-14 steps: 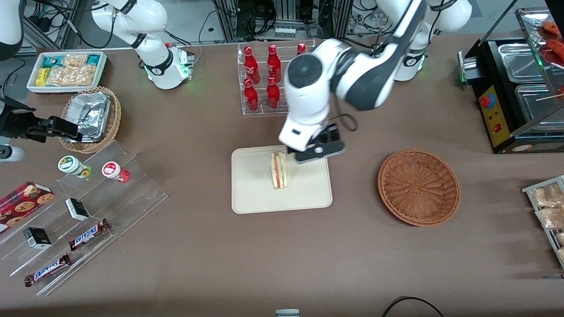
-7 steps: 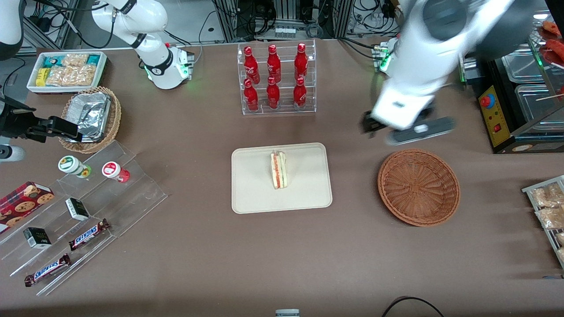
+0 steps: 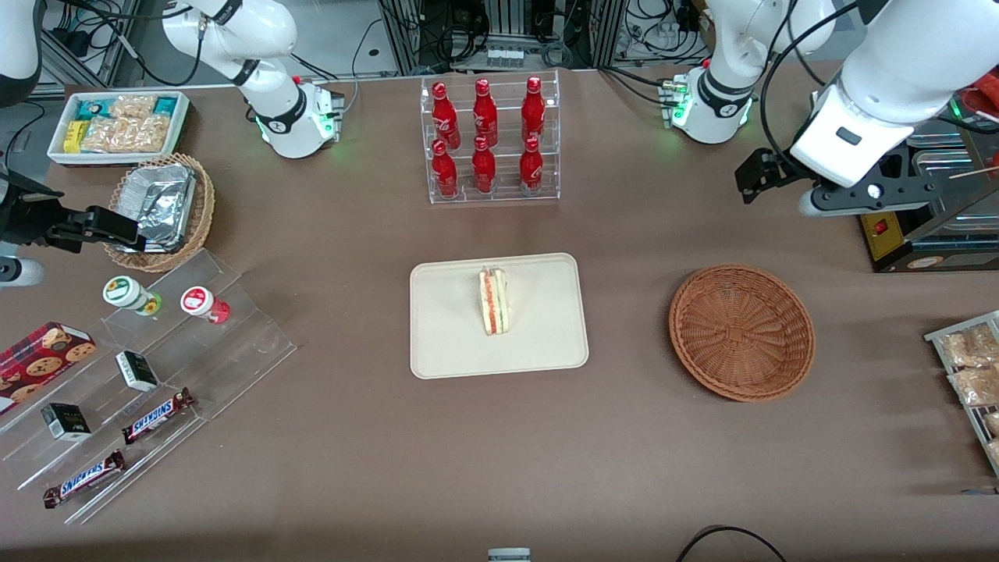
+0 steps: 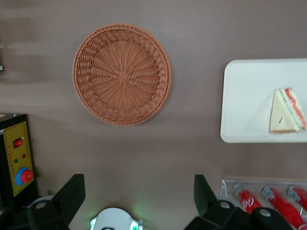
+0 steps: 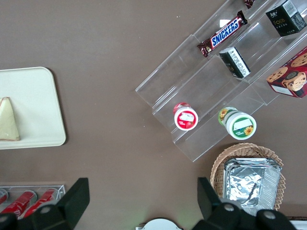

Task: Place sandwich from basket to tray

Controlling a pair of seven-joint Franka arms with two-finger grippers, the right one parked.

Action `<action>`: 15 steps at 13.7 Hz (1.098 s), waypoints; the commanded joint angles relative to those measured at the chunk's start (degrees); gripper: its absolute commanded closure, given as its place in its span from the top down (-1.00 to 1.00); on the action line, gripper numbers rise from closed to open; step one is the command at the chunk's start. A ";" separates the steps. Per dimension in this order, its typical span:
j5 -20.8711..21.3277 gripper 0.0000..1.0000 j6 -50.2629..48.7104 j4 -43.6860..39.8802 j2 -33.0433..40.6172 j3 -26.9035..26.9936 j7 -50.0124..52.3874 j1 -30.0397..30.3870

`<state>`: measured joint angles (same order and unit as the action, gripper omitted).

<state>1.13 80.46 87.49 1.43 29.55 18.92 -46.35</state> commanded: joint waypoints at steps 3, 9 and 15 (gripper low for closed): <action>0.72 0.99 -2.32 1.28 4.02 3.06 -3.71 -0.76; -2.36 0.99 -2.15 -1.27 1.73 -16.48 -10.38 20.29; -1.74 0.99 -1.62 -1.79 1.65 -39.92 -10.22 43.01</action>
<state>-0.39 79.04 87.41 3.71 -8.81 9.60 -5.42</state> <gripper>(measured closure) 0.000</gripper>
